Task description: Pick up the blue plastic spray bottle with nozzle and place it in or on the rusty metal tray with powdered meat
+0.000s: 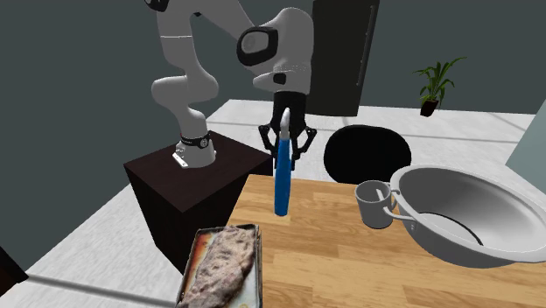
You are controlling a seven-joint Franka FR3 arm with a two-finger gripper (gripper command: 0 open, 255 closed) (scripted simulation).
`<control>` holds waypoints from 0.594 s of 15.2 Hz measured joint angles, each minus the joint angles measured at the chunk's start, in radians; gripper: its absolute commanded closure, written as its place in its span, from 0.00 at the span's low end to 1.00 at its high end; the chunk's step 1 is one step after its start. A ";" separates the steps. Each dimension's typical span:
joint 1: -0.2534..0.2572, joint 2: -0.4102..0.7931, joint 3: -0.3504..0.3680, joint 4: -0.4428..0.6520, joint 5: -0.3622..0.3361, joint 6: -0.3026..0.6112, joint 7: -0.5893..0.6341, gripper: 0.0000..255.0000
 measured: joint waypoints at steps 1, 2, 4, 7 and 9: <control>-0.012 -0.011 -0.012 -0.015 0.007 0.015 -0.024 1.00; -0.024 -0.019 -0.024 -0.022 0.015 0.026 -0.050 1.00; -0.048 -0.021 -0.050 -0.031 0.022 0.054 -0.098 1.00; -0.090 -0.021 -0.093 -0.054 0.029 0.108 -0.172 1.00; -0.111 -0.018 -0.116 -0.049 0.043 0.124 -0.224 1.00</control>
